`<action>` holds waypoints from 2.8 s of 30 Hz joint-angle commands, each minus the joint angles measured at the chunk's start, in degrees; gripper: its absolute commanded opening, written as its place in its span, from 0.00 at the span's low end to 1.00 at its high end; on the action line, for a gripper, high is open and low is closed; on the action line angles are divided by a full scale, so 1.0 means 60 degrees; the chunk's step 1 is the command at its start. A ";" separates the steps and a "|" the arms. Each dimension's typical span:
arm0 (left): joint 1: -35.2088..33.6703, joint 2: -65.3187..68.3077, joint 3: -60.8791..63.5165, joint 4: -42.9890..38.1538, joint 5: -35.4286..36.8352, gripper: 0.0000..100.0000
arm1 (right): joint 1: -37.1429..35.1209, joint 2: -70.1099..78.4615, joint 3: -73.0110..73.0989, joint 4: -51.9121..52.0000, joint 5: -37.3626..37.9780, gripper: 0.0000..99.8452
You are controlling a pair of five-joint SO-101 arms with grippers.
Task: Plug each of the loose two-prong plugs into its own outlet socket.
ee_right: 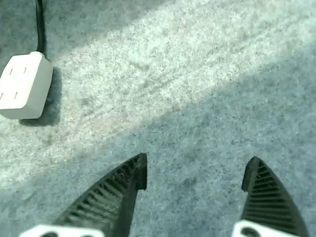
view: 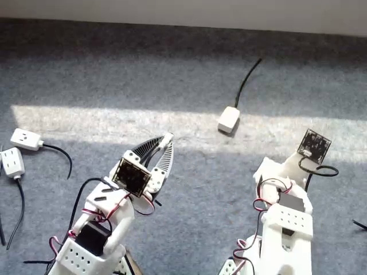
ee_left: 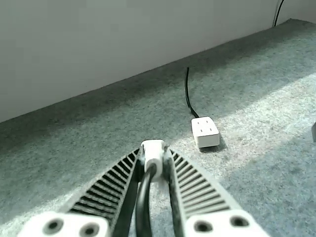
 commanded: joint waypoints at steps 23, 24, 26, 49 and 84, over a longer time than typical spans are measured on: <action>-0.1370 1.2315 -0.7978 0.2037 -0.0337 0.01 | -0.2967 0.3451 -0.4359 -0.0784 -0.2300 0.30; -0.1414 1.2168 -0.7612 0.1670 -0.0337 0.01 | -0.3099 0.4110 -0.4930 -0.0696 -0.2403 0.30; -0.1429 1.1875 -0.6879 0.1026 -0.0322 0.01 | -0.3172 0.5546 -0.6073 -0.0681 -0.2579 0.30; -0.1429 1.1084 -0.3714 -0.3385 -0.0322 0.01 | -0.3949 1.4967 -1.7297 0.3963 -0.3458 0.30; -0.1487 1.1099 -0.3714 -0.3429 -0.0322 0.01 | -0.4505 1.7897 -2.4066 1.2447 -0.3341 0.06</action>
